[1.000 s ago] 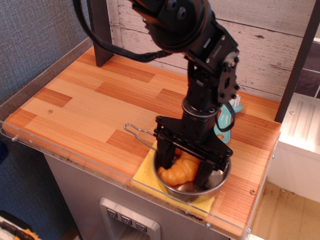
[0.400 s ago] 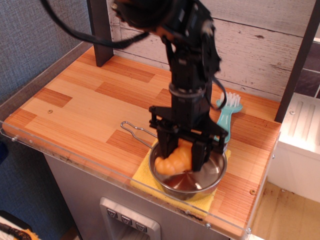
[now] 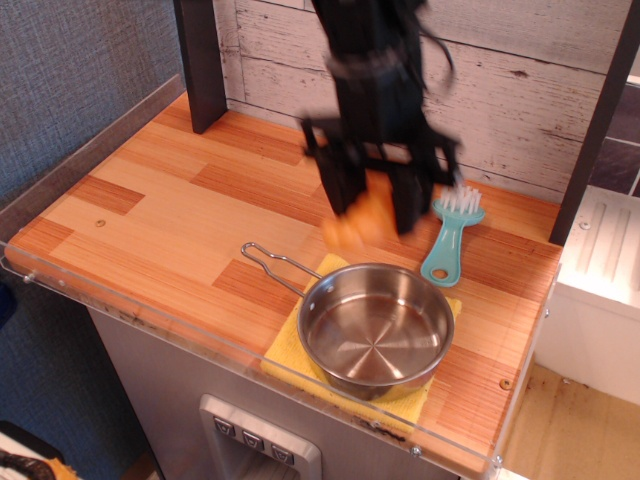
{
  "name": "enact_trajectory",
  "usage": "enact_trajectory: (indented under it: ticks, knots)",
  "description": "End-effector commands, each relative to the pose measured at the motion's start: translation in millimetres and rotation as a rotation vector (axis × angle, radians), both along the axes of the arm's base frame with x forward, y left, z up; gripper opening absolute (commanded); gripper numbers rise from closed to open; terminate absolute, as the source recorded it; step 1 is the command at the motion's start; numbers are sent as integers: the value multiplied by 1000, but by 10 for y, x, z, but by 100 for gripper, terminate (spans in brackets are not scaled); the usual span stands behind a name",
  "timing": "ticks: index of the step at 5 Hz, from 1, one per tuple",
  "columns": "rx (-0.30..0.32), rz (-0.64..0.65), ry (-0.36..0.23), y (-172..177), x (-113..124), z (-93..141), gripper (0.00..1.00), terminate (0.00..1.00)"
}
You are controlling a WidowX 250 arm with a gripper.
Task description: Remove croissant from the pan and place is it above the pan
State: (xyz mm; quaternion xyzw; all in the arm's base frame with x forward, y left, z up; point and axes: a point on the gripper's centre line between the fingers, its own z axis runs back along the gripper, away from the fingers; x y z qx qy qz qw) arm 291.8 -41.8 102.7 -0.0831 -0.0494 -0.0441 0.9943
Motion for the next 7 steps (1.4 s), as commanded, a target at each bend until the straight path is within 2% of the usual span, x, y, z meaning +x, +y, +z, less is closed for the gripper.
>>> enact_trajectory:
  ticks: [1,3,5,6,7]
  knots:
    - [99,44,-9,232,415,-174,0,0]
    - [147,57,24,152,629,-495,0,0]
    - [185,52,44,174,780,-672,0,0]
    - [182,54,65,175,767,-724,0,0]
    - [179,51,80,144,715,-702,100,0]
